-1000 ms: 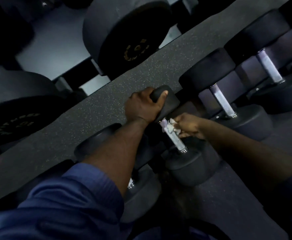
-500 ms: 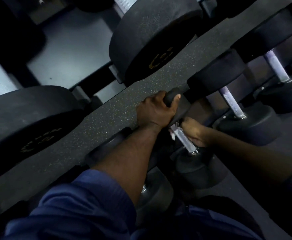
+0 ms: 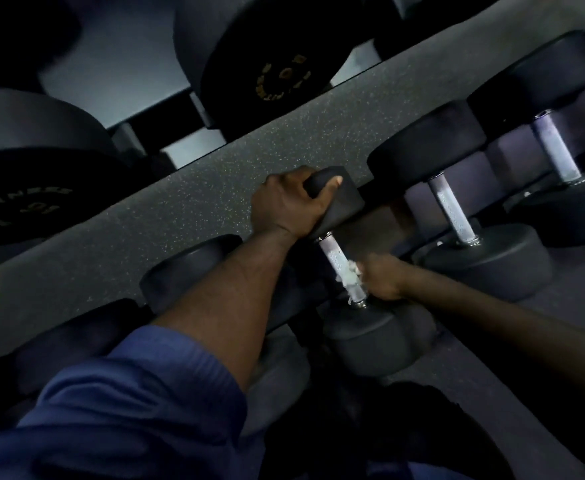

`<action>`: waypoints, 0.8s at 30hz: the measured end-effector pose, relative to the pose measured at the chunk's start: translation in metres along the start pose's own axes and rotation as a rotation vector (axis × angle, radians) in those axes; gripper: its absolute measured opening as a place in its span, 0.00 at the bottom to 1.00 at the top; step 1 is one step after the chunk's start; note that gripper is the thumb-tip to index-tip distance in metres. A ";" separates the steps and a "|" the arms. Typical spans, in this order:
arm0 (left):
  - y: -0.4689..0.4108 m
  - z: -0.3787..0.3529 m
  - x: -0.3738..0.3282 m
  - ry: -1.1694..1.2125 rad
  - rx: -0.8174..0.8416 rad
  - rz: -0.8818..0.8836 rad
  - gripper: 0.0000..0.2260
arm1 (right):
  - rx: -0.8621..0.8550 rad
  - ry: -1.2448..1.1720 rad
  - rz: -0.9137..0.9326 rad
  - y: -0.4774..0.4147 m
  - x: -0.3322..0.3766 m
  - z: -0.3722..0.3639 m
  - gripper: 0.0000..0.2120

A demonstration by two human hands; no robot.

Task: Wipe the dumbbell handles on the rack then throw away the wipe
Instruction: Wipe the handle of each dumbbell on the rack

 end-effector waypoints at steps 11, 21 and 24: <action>0.020 -0.005 -0.009 -0.131 -0.037 -0.241 0.27 | -0.805 -0.641 -0.088 0.025 0.001 -0.007 0.08; 0.065 -0.003 -0.029 -0.254 0.198 -0.044 0.47 | -0.990 -0.674 -0.166 0.046 0.006 -0.001 0.13; 0.065 0.003 -0.037 -0.245 0.258 -0.006 0.51 | -1.023 -0.726 -0.171 0.052 0.004 -0.001 0.11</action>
Point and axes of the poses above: each hand's wrist, its own y-axis away from the middle knuckle, its own z-axis out of the back of the hand, x = y × z, the point moved 3 cm from there along -y, towards the middle knuckle, and after that the axes turned 6 degrees about y, right-handed, at the moved point
